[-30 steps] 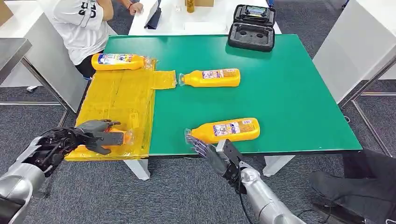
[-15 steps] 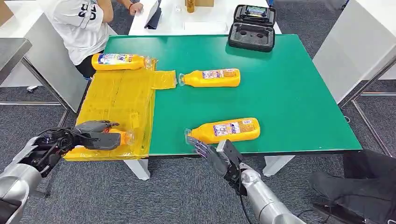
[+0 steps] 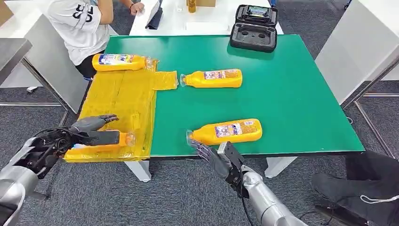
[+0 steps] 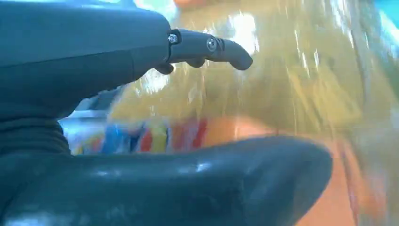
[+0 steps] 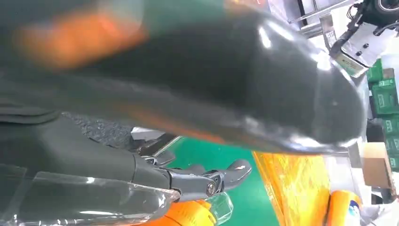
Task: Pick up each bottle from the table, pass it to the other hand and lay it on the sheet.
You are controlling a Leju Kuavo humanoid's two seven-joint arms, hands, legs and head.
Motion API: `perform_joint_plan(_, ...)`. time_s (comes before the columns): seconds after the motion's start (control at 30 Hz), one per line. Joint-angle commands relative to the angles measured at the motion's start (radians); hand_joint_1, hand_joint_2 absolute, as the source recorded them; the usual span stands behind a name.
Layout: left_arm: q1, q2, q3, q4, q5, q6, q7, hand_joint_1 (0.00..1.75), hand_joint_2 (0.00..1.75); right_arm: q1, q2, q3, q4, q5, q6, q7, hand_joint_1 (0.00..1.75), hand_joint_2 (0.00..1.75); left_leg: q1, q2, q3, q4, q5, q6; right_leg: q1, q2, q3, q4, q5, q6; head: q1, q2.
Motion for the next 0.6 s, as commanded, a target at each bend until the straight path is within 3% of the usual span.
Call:
perform_joint_plan(0.03, 0.05, -0.12, 0.112, -0.023, -0.065, 0.294, 0.025, 0.0, 1.75, -0.027, 0.005, -0.012, 0.052, -0.002, 0.01, -0.002, 0.0, 0.0, 0.0, -0.002, 0.001, -0.001, 0.0, -0.001, 0.0, -0.002, 0.002, -0.001, -0.001, -0.001, 0.0, 0.0)
perform_joint_plan(0.2, 0.085, -0.136, 0.168, -0.06, -0.062, 0.403, 0.019, 0.0, 1.75, -0.029, 0.006, -0.008, 0.06, -0.002, 0.011, -0.003, 0.0, 0.0, 0.001, -0.001, 0.001, 0.0, -0.001, -0.001, 0.001, -0.001, 0.002, -0.001, -0.001, -0.001, 0.0, 0.0)
perform_joint_plan(0.33, 0.196, -0.169, 0.364, -0.208, 0.23, 0.415, -0.156, 0.0, 1.75, -0.023, 0.008, 0.02, 0.044, 0.028, -0.051, -0.012, 0.0, 0.0, 0.002, 0.0, 0.002, 0.0, -0.001, -0.002, 0.002, -0.001, 0.003, -0.001, -0.001, -0.002, -0.001, 0.0)
perform_joint_plan(0.6, 0.228, -0.163, 0.376, -0.245, 0.256, 0.411, -0.173, 0.0, 1.75, -0.028, 0.005, 0.024, 0.034, 0.03, -0.052, -0.011, 0.0, 0.0, 0.001, 0.0, 0.001, 0.0, -0.001, -0.002, 0.001, 0.0, 0.001, 0.0, 0.0, -0.002, 0.0, 0.0)
